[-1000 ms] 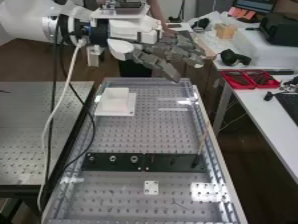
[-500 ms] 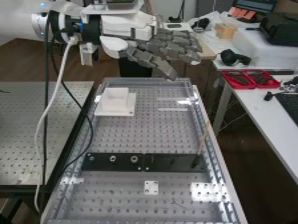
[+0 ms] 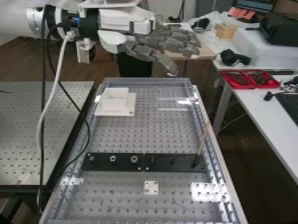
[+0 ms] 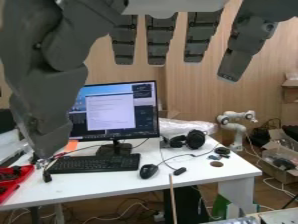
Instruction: Grab the paper clip and place it in the clear container
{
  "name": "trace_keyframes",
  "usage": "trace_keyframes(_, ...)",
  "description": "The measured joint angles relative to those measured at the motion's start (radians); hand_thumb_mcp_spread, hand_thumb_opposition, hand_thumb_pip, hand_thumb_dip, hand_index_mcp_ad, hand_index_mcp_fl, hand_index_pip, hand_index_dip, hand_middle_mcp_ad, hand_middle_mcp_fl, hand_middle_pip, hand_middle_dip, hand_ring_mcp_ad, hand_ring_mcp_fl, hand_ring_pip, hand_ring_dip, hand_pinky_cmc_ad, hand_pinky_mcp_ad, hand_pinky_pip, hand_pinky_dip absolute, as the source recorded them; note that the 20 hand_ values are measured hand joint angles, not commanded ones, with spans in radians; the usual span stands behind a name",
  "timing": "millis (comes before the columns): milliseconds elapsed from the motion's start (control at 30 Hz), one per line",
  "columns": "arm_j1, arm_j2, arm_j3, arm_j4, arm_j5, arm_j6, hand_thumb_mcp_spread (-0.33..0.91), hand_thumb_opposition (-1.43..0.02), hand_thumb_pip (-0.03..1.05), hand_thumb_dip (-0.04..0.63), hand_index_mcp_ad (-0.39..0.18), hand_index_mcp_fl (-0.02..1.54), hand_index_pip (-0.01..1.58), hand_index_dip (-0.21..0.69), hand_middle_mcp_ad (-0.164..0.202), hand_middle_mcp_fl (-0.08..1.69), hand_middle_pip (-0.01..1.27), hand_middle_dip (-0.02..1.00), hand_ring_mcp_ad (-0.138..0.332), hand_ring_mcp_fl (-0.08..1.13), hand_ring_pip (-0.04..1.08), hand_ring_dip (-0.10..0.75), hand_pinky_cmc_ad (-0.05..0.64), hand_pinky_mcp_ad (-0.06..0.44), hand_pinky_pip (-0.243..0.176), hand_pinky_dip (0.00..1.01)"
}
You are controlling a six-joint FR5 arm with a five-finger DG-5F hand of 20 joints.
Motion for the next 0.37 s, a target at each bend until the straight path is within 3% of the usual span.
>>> trace_keyframes(367, 0.003, 0.003, -0.008, 0.006, 0.000, 0.002, 0.33, -0.76, 0.43, 0.176, -0.119, 0.07, 0.10, 0.169, 0.023, 0.00, 0.12, 0.19, 0.127, 0.00, 0.10, 0.103, 0.393, 0.295, -0.120, 0.54)
